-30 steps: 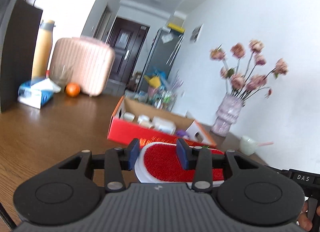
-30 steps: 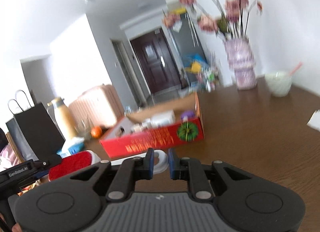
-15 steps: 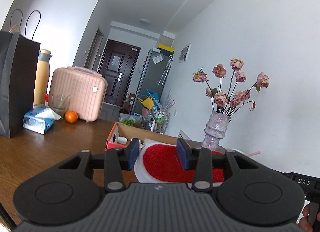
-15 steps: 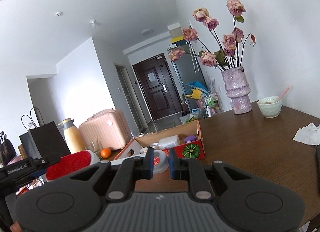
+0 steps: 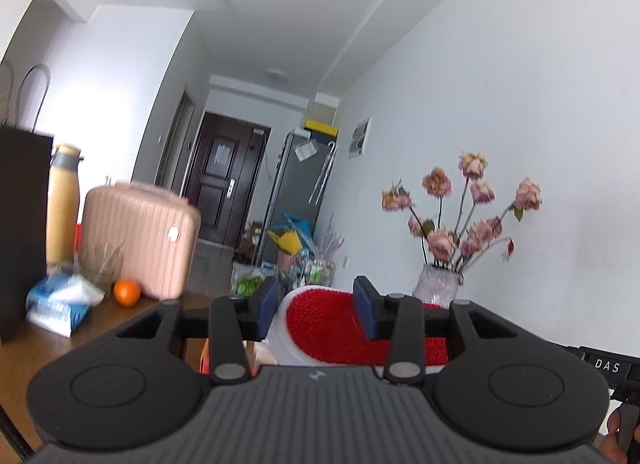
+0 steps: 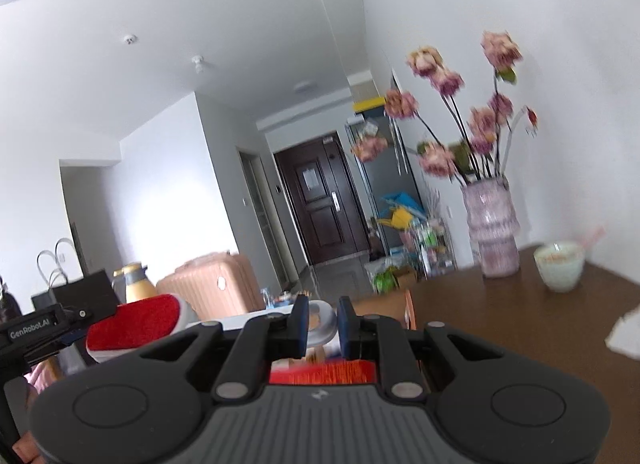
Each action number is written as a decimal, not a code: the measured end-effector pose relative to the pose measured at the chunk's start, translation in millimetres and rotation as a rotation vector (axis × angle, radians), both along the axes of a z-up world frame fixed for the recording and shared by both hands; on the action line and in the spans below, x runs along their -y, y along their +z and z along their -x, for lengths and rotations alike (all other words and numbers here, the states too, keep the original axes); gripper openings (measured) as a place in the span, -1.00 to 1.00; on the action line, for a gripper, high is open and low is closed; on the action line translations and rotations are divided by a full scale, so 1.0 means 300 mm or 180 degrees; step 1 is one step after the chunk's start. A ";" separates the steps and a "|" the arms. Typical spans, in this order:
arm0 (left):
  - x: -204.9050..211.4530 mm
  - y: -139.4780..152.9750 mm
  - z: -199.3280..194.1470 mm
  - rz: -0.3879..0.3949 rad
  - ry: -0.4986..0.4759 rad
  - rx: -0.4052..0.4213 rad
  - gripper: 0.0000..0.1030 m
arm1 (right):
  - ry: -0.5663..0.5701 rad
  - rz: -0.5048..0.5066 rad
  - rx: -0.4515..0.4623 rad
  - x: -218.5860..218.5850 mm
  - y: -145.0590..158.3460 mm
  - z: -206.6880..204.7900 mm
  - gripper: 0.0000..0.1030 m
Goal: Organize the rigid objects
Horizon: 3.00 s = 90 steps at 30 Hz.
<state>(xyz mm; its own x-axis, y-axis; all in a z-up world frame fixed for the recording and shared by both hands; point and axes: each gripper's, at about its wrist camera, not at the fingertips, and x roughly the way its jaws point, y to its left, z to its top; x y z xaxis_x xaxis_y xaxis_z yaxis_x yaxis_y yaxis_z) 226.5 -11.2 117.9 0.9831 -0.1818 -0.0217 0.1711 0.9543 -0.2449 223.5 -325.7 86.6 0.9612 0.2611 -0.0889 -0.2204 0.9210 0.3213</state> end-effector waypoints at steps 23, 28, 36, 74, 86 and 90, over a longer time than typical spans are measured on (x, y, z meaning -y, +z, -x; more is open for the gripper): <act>-0.029 0.001 -0.974 -0.0139 -0.0155 -0.1273 -0.18 | 0.0268 -0.0484 -0.1636 0.047 -0.076 -1.050 -0.70; -0.074 -0.181 -1.106 -0.0079 -0.0137 -0.1789 -0.18 | 0.0279 -0.0157 -0.1827 -0.006 -0.185 -1.100 -0.70; -0.092 -0.411 -1.212 -0.0095 -0.0166 -0.2377 -0.13 | 0.0308 0.0552 -0.2022 -0.081 -0.317 -1.155 -0.72; 0.073 0.165 -0.556 -0.0971 0.0246 -0.0684 1.00 | 0.0088 0.0963 -0.0155 -0.116 0.285 -0.560 0.58; 0.056 0.153 -0.368 -0.0859 0.0408 -0.0377 1.00 | -0.0108 0.0735 0.0241 -0.117 0.218 -0.407 0.77; 0.042 0.163 -0.315 -0.0843 0.0411 -0.0329 1.00 | -0.0066 0.0746 0.0255 -0.123 0.225 -0.357 0.77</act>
